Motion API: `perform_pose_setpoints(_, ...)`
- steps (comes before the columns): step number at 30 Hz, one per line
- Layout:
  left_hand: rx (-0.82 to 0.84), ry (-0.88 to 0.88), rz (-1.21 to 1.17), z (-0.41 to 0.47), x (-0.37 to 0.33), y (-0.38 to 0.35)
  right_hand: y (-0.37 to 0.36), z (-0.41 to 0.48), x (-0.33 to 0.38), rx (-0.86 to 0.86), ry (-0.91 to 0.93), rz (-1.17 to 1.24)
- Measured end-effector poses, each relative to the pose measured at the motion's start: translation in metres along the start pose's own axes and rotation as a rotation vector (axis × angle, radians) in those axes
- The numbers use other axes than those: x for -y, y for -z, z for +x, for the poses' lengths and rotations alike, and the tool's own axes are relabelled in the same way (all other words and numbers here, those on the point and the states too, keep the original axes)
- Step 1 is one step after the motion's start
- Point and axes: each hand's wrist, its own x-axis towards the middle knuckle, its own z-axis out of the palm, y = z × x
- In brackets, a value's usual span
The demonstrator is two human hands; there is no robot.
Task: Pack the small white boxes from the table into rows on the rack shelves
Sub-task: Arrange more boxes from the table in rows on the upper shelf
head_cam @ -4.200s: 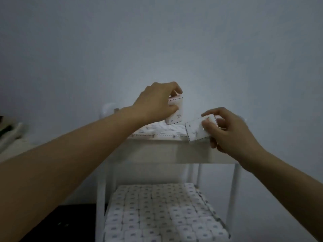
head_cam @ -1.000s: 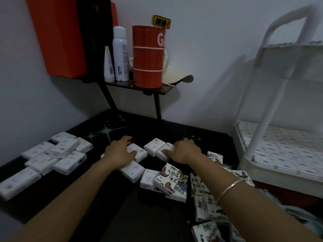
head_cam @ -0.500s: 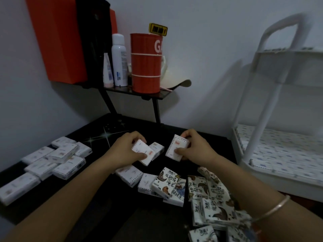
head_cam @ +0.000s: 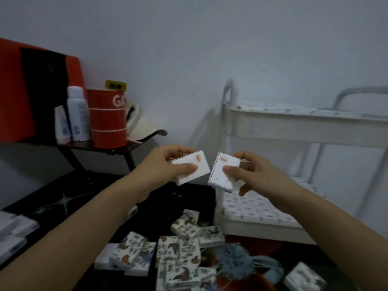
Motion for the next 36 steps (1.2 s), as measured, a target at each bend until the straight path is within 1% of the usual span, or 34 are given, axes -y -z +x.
perform_pose_setpoints(5, 0.083, -0.100, -0.028, 0.030, -0.061, -0.053, 0.077, -0.025, 0.028, -0.145, 0.026, -0.079)
perform_pose_setpoints(8, 0.161, -0.138, -0.061, 0.048, -0.099, -0.087, 0.123, -0.035, 0.048, -0.240, 0.097, -0.138)
perform_pose_setpoints(14, 0.242, -0.285, 0.004, 0.094, -0.164, -0.139, 0.205, -0.035, 0.078, -0.354, 0.218, -0.282)
perform_pose_setpoints(16, 0.219, -0.335, 0.044, 0.120, -0.182, -0.153, 0.227, -0.026, 0.085, -0.401, 0.230, -0.341)
perform_pose_setpoints(21, 0.091, -0.418, 0.232, 0.204, -0.206, -0.180, 0.268, 0.018, 0.097, -0.532, 0.228, -0.585)
perform_pose_setpoints(24, 0.039, -0.446, 0.441, 0.254, -0.201, -0.196, 0.281, 0.058, 0.098, -0.590, 0.216, -0.672)
perform_pose_setpoints(26, -0.009, -0.452, 0.604, 0.283, -0.195, -0.207, 0.283, 0.086, 0.098, -0.574, 0.161, -0.747)
perform_pose_setpoints(29, -0.032, -0.468, 0.836, 0.318, -0.187, -0.222, 0.281, 0.132, 0.096, -0.523, 0.060, -0.881)
perform_pose_setpoints(31, -0.045, -0.485, 0.920, 0.337, -0.182, -0.227, 0.279, 0.160, 0.092, -0.506, -0.046, -0.854)
perform_pose_setpoints(33, -0.063, -0.494, 0.972, 0.351, -0.179, -0.230, 0.277, 0.184, 0.087, -0.479, -0.165, -0.709)
perform_pose_setpoints(34, -0.063, -0.491, 0.992, 0.356, -0.177, -0.232, 0.277, 0.195, 0.084, -0.463, -0.198, -0.627)
perform_pose_setpoints(36, -0.030, -0.461, 0.993, 0.364, -0.172, -0.235, 0.277, 0.214, 0.074, -0.444, -0.208, -0.503)
